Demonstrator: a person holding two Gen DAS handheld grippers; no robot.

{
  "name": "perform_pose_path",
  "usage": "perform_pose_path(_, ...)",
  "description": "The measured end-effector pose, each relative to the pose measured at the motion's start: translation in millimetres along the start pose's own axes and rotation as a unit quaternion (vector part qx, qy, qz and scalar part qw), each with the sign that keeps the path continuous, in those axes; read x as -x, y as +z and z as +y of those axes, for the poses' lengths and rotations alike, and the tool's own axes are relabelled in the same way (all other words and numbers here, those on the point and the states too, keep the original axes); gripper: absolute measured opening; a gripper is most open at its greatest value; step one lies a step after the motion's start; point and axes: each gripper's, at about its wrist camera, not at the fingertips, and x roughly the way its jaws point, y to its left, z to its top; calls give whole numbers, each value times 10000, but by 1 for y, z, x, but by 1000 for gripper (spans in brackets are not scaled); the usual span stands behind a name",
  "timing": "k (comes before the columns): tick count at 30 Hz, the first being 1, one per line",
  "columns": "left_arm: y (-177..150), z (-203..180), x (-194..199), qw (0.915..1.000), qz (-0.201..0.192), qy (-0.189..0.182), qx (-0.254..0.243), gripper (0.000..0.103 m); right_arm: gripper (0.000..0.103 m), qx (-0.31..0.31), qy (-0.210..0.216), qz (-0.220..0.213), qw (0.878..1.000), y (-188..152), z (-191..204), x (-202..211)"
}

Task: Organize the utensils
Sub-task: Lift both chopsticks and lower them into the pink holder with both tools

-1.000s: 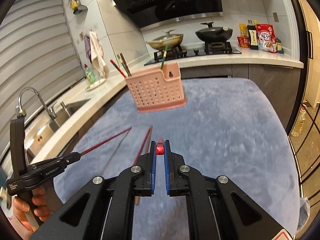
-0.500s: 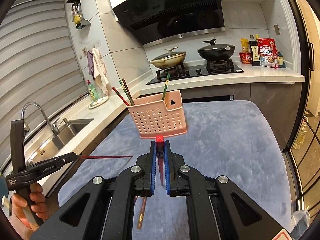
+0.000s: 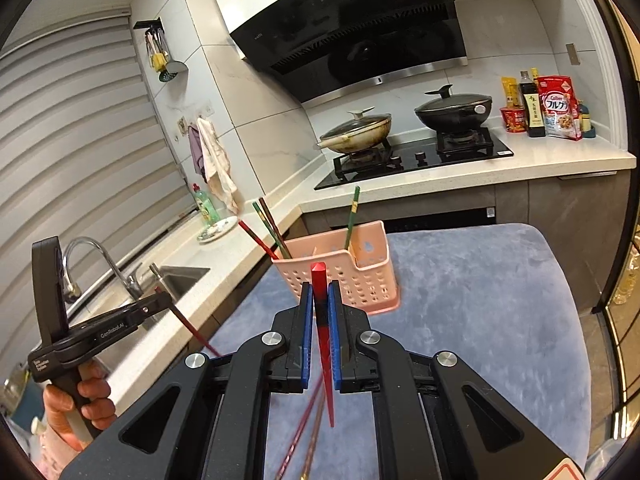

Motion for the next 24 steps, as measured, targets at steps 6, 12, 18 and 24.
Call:
perform_pose_path(6,44,-12,-5,9994,-337,-36,-89,7,7,55,58,-196,9998,37,3,-17)
perform_pose_path(12,92,-22,-14,9973,-731,-45,-79,7,7,30,123,-471,9988,82,4,-44)
perform_pose_path(18,138,-30,-26,9935,-1134,-23,-83,7,7,84,84,-834,9964,131,13,-72)
perform_pose_path(24,163,-31,-44,9912,-1320,9,-62,7,7,73,0,-1008,9949,157,16,-105)
